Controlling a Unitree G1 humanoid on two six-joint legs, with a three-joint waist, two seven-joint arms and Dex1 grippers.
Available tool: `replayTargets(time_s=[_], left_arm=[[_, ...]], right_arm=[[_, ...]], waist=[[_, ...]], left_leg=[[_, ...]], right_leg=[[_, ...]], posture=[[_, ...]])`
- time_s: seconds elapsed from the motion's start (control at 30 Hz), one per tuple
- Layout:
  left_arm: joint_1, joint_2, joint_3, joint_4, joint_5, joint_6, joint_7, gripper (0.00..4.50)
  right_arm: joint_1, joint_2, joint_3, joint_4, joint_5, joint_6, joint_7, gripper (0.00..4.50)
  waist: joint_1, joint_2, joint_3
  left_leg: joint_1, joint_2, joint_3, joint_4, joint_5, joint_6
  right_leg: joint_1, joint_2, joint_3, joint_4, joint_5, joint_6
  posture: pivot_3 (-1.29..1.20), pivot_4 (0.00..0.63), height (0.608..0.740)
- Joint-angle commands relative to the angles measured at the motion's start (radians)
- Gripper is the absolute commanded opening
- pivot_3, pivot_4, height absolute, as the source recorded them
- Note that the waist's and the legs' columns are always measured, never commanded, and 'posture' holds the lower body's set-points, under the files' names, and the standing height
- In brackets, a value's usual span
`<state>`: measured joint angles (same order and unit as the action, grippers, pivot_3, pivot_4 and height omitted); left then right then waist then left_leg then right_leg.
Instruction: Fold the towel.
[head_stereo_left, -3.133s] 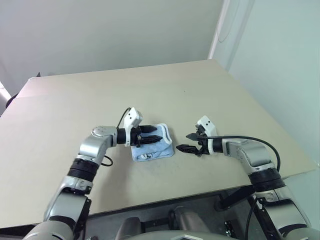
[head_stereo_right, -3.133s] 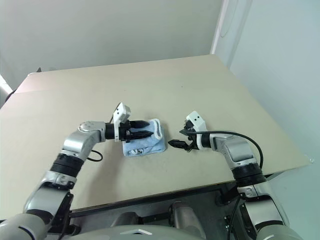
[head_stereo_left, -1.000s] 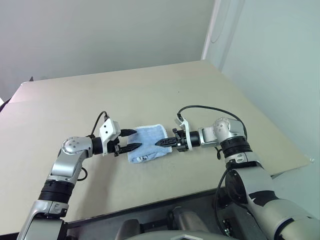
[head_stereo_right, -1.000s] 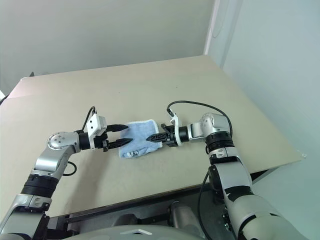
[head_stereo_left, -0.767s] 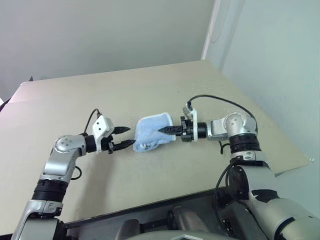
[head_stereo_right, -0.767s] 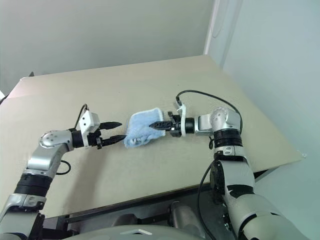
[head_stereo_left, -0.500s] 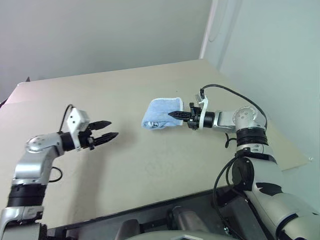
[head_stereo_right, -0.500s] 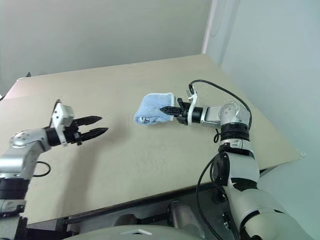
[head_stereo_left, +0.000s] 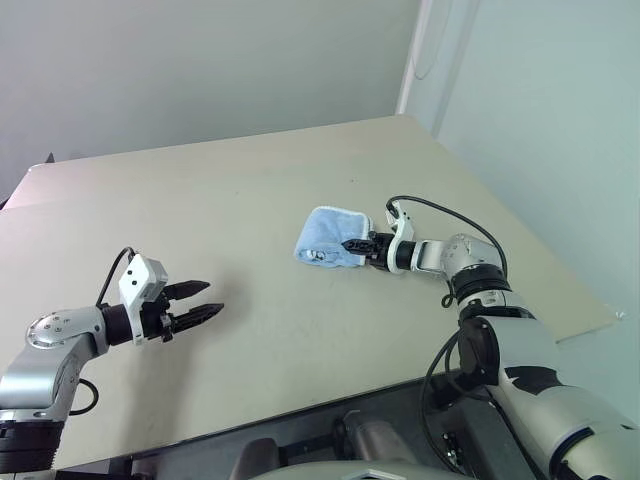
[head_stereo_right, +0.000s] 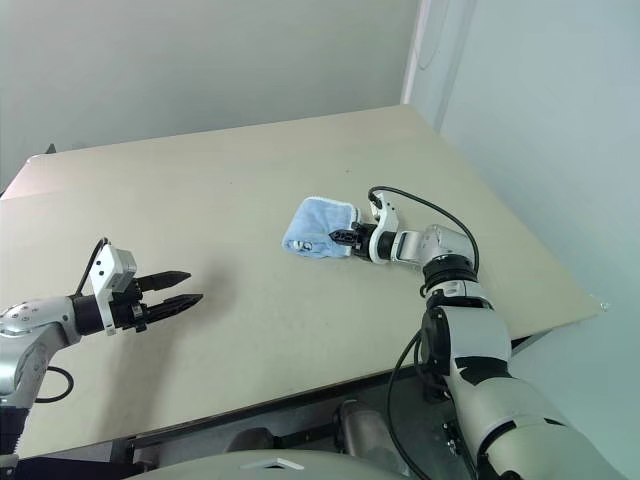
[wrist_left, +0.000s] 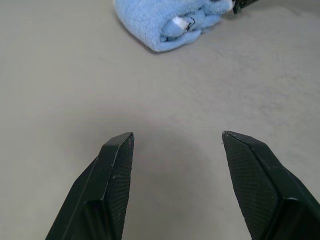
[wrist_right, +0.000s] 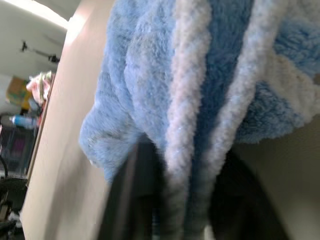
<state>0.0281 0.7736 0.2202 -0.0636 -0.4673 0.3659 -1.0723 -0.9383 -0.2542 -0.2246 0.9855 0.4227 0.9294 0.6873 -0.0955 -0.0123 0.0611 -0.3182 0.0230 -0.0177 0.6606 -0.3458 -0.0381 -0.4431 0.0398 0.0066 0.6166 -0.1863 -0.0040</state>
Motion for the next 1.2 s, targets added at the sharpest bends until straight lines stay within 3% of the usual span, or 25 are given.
replayTargets(time_s=[0.03,0.2,0.33,0.43,0.63,0.73,0.8,1.03,1.2], left_arm=[[-0.024,0.016,0.032,-0.016,-0.018,0.008,0.007,2.97],[-0.036,0.030,0.034,-0.001,-0.021,0.015,-0.003,2.97],[-0.041,0.039,0.033,0.012,-0.009,0.007,-0.006,2.97],[-0.044,0.039,0.032,0.015,-0.017,0.007,-0.019,2.97],[-0.058,0.009,0.063,0.048,-0.018,-0.025,0.020,2.97],[-0.057,-0.007,0.080,0.054,-0.034,-0.042,0.020,2.97],[-0.060,-0.021,0.095,0.061,-0.052,-0.045,0.024,2.97],[-0.047,-0.033,0.069,0.122,-0.019,-0.113,-0.014,2.97],[-0.029,-0.062,0.048,0.131,0.004,-0.146,-0.005,2.97]], right_arm=[[-0.029,-0.023,0.016,-0.038,-0.004,0.004,0.054,2.63],[-0.014,-0.072,0.050,-0.132,0.010,0.047,0.152,4.42],[0.005,-0.153,0.040,-0.259,0.045,0.094,0.221,4.47],[0.052,-0.208,0.097,-0.357,-0.002,0.007,0.255,4.47],[0.293,-0.322,0.306,-0.765,-0.165,-0.384,0.353,4.47],[0.413,-0.267,0.214,-0.895,-0.121,-0.689,0.347,4.47],[0.470,-0.255,0.197,-0.922,-0.075,-0.770,0.410,4.47],[0.539,-0.343,0.294,-0.893,-0.052,-0.725,0.613,4.47],[0.530,-0.376,0.297,-0.875,-0.045,-0.664,0.653,4.47]], waist=[[-0.001,0.000,0.000],[-0.002,0.000,0.000],[0.000,0.000,0.000],[0.000,0.000,0.000],[-0.002,0.000,0.000],[-0.002,0.000,0.000],[-0.001,0.000,0.001],[0.001,-0.003,0.001],[0.001,-0.003,0.001]], left_leg=[[0.000,0.000,0.000,0.000,0.000,0.000],[0.000,0.001,0.001,0.000,0.000,0.000],[0.000,0.000,0.001,0.000,0.000,0.000],[0.000,0.000,0.002,0.000,0.000,0.000],[0.001,0.000,0.002,-0.001,0.000,0.000],[0.002,0.001,0.004,-0.001,0.000,0.000],[0.002,0.001,0.004,-0.001,0.000,0.000],[0.005,0.001,0.007,0.000,0.000,0.000],[0.006,0.001,0.009,0.000,0.000,0.000]], right_leg=[[0.000,0.002,0.003,0.000,0.000,0.000],[-0.001,0.003,0.004,0.001,0.000,0.000],[-0.001,0.003,0.005,0.001,0.000,0.000],[-0.001,0.003,0.006,0.001,0.000,0.000],[-0.001,0.004,0.006,0.000,0.000,0.000],[-0.001,0.005,0.007,0.001,0.000,0.000],[-0.001,0.005,0.007,0.001,0.000,0.000],[0.001,0.005,0.010,0.001,-0.002,-0.003],[0.001,0.005,0.012,0.002,-0.002,-0.003]], posture=[[0.00,0.000,0.740],[0.00,0.000,0.740],[0.00,0.000,0.740],[0.00,0.000,0.740],[0.00,0.000,0.740],[0.00,0.000,0.740],[0.00,0.000,0.740],[0.00,0.000,0.740],[0.00,0.000,0.740]])
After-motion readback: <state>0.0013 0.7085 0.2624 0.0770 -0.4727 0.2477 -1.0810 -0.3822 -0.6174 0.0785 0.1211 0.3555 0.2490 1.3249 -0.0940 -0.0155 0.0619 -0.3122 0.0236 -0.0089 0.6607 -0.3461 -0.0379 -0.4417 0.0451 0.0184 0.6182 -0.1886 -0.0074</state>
